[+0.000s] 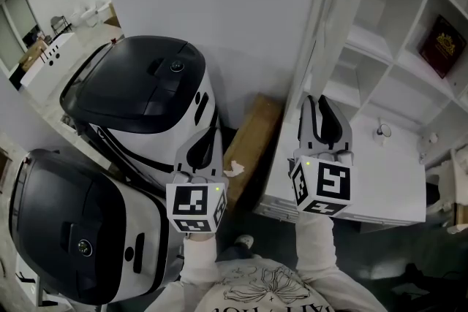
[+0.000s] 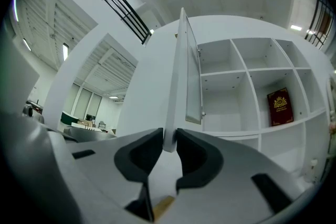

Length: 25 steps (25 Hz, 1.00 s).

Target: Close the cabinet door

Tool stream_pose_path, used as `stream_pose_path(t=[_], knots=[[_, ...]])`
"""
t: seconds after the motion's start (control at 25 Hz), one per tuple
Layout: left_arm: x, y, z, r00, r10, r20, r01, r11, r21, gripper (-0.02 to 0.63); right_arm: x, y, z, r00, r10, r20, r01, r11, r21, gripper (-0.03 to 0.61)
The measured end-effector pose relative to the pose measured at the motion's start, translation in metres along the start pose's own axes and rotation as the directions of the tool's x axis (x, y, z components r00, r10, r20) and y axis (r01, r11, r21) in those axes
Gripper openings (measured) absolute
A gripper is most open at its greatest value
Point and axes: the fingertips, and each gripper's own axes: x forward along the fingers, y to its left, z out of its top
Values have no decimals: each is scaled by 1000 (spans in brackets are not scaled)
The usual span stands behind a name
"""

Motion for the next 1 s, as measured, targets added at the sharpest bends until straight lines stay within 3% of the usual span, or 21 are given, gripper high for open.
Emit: stream_pose_path(t=[1.0], knots=[[46,-50,1,983,-182,3,182,983,4,5,-11,-27,-3,996,-93,-16,94,995,43,77]])
